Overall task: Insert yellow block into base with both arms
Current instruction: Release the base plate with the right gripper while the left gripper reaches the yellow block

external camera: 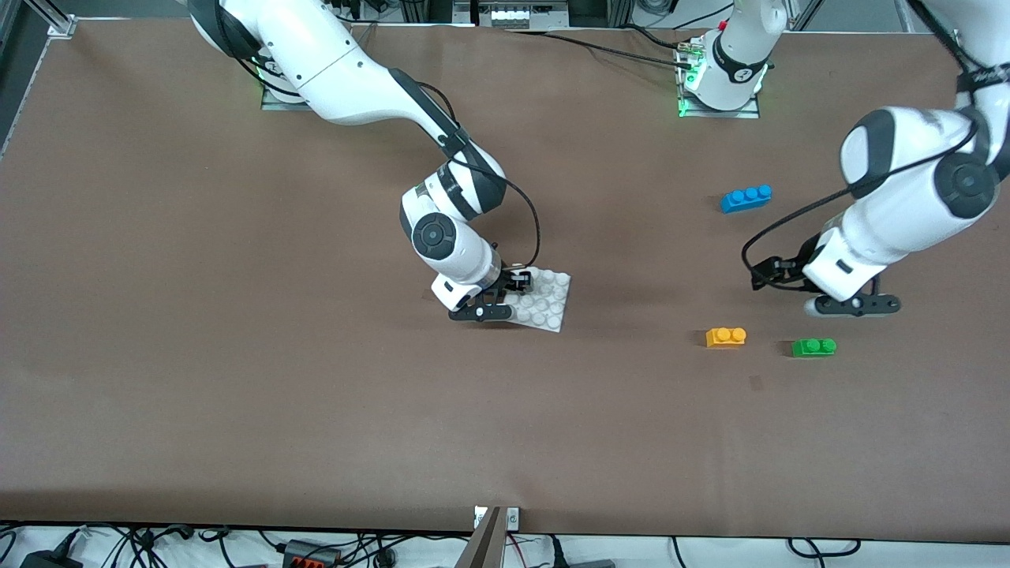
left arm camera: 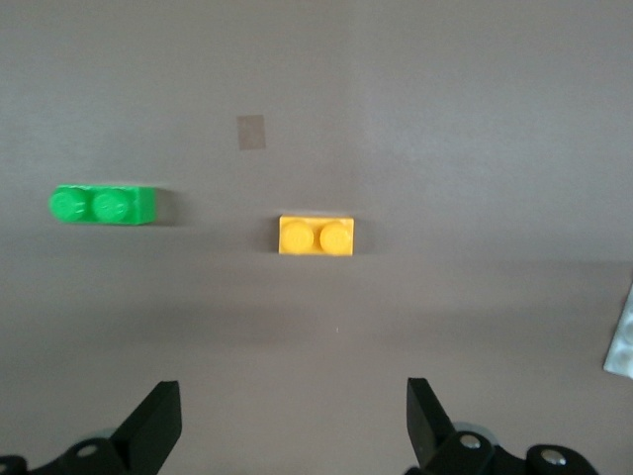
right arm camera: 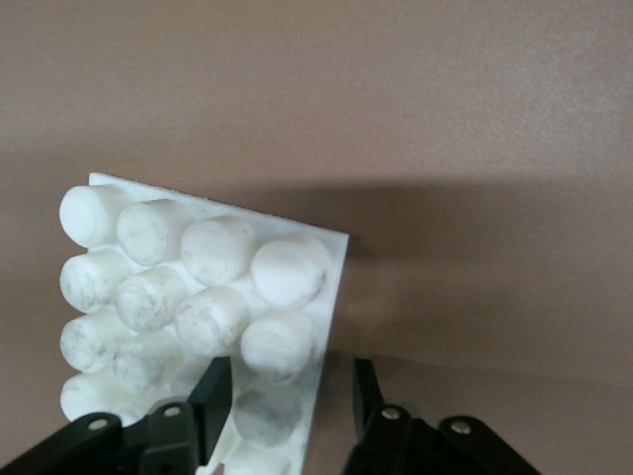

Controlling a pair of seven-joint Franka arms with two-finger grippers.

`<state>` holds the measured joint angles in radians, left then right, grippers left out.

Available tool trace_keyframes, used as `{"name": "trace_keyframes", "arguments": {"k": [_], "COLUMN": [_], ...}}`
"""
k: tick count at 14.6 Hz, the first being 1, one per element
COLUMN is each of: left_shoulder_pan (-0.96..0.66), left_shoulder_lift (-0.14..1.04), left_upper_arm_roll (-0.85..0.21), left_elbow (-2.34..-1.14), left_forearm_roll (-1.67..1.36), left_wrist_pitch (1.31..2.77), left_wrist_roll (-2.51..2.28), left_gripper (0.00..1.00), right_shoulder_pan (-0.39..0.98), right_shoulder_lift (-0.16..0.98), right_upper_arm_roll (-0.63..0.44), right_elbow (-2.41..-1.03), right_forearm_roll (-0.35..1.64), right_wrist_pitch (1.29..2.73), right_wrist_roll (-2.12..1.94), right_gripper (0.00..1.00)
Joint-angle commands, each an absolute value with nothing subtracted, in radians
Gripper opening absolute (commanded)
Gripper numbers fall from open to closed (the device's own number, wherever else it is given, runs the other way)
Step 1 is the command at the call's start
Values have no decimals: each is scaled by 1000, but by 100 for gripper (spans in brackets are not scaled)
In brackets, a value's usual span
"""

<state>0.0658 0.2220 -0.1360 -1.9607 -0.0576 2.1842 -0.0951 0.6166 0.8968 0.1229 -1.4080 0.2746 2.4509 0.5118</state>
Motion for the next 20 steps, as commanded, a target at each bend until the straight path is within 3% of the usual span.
{"name": "trace_keyframes", "arguments": {"k": [1,2,3,9,14,20], "left_shoulder_pan": [55,54,54,58,61,68], "left_shoulder_lift": [290,319,345,460,500,555], "left_upper_arm_roll": [-170,-170,-170,-170,-160,-152], "left_elbow": [-2017,-2037,-2034,-2003,-1953,-1919], "left_forearm_roll": [-83,-83,-83,-29,-28,25], "left_wrist_pitch": [2364,2440,2465,2591,2602,2602], "left_wrist_roll": [-97,-97,-97,-67,-51,-52], "left_gripper": [100,100,100,100,100,100], "right_shoulder_pan": [603,591,569,476,274,100], "right_shoulder_lift": [856,830,793,563,365,175], "right_upper_arm_roll": [126,118,120,2,-11,-9], "right_elbow": [-1393,-1388,-1384,-1387,-1399,-1435], "right_forearm_roll": [293,291,290,154,75,-11], "right_wrist_pitch": [2349,2289,2239,1897,1585,1460], "right_wrist_roll": [512,511,515,490,150,-66], "right_gripper": [70,92,100,100,100,100]}}
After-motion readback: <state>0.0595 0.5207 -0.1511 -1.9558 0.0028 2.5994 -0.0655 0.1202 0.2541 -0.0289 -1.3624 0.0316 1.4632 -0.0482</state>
